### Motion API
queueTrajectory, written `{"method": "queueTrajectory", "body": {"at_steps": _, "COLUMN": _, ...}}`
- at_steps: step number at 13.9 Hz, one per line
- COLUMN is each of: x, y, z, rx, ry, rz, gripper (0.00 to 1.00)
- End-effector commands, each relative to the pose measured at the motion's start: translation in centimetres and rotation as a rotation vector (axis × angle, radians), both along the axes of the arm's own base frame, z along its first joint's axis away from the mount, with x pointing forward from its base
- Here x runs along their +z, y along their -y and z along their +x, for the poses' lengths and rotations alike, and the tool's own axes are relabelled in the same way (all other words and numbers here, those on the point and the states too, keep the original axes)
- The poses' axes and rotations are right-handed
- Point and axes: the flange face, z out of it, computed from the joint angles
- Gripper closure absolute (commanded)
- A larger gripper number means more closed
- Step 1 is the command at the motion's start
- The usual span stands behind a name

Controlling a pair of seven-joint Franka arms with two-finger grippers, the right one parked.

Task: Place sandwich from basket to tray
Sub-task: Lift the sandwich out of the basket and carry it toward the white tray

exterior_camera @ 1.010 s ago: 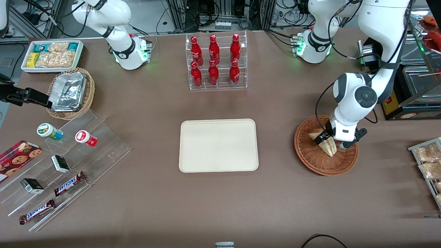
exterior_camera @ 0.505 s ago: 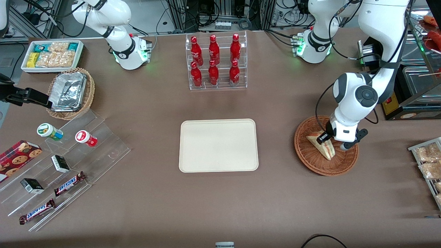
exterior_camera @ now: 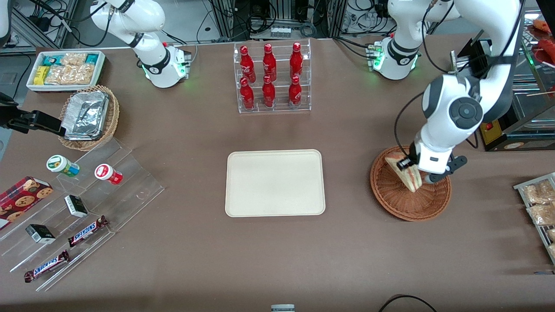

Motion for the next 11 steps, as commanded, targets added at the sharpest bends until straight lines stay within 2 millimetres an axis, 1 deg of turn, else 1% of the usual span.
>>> {"method": "queueTrajectory", "body": {"at_steps": 1, "x": 4.2, "y": 6.0, "z": 0.0, "rx": -0.048, "ry": -0.004, "rz": 0.019, "gripper": 0.56}}
{"method": "queueTrajectory", "body": {"at_steps": 2, "x": 5.1, "y": 8.5, "z": -0.3, "rx": -0.066, "ry": 0.003, "rz": 0.014, "gripper": 0.56}}
{"method": "queueTrajectory", "body": {"at_steps": 3, "x": 5.7, "y": 11.4, "z": -0.8, "rx": -0.101, "ry": 0.013, "rz": 0.004, "gripper": 0.56}}
{"method": "queueTrajectory", "body": {"at_steps": 5, "x": 5.3, "y": 17.4, "z": -1.6, "rx": -0.174, "ry": 0.02, "rz": -0.013, "gripper": 0.56}}
{"method": "queueTrajectory", "body": {"at_steps": 7, "x": 3.8, "y": 24.6, "z": -2.1, "rx": -0.199, "ry": 0.029, "rz": -0.026, "gripper": 0.56}}
{"method": "queueTrajectory", "body": {"at_steps": 8, "x": 2.8, "y": 27.7, "z": -1.9, "rx": -0.202, "ry": 0.036, "rz": -0.032, "gripper": 0.56}}
{"method": "queueTrajectory", "body": {"at_steps": 9, "x": 1.7, "y": 30.4, "z": -1.9, "rx": -0.214, "ry": 0.037, "rz": -0.039, "gripper": 0.56}}
{"method": "queueTrajectory", "body": {"at_steps": 11, "x": -1.2, "y": 35.0, "z": -2.4, "rx": -0.247, "ry": 0.035, "rz": -0.052, "gripper": 0.56}}
